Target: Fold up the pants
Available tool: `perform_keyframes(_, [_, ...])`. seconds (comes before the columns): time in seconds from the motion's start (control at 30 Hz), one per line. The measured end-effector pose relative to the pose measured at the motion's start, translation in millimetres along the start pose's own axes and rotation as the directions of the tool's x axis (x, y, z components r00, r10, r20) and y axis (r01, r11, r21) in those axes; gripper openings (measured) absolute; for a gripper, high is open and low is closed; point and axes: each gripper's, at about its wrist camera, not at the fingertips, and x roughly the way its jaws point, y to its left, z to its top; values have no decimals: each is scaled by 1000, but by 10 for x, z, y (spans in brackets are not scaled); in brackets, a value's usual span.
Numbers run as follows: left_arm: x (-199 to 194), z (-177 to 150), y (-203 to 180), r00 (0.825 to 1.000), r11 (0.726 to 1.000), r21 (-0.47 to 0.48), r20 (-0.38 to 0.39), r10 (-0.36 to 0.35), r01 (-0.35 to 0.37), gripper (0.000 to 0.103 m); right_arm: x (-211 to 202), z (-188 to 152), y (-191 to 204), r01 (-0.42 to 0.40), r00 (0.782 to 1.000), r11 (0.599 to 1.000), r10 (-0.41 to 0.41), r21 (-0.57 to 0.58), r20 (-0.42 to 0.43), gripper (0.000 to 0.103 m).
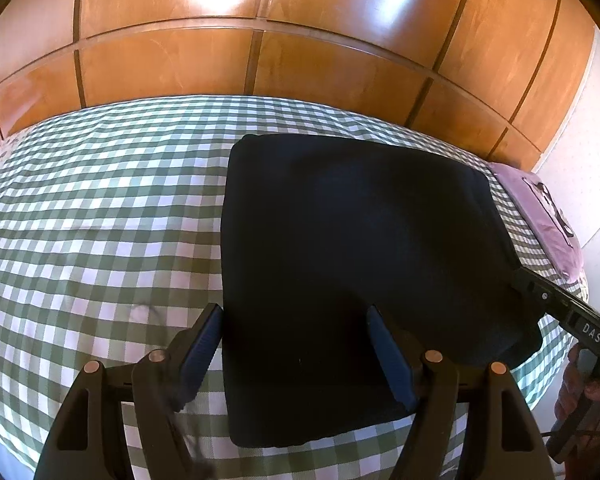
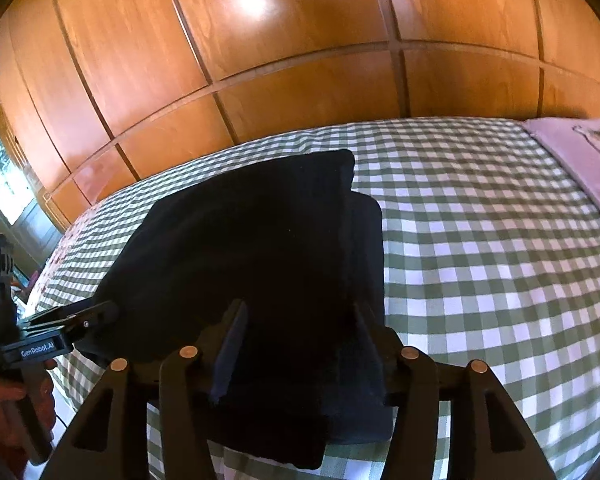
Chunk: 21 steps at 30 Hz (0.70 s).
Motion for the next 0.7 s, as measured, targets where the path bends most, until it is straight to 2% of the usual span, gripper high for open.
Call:
perform_keyframes(0.27, [-26,-25,-27,1000,1000,2,5,3,-3,75,-6,-16,41,3,1000,1000,-3,-12,-5,62])
perform_keyframes(0.37, [-34,-47,0,1000,1000,-9,4,-17,17,76,12,-16,-14,13,1000,1000,-13,6,-13,71])
perform_keyframes(0.47, [-26,-79,42,999,999,-26,-14,-47,47,78,53,-40,-95,4,999,999,-2,38,-41,75])
perform_keyframes(0.7, [12,-109,175,985,983,-77,-40,-168,165,82,188,-96,-351,-114,988,977,131,179,-86,81])
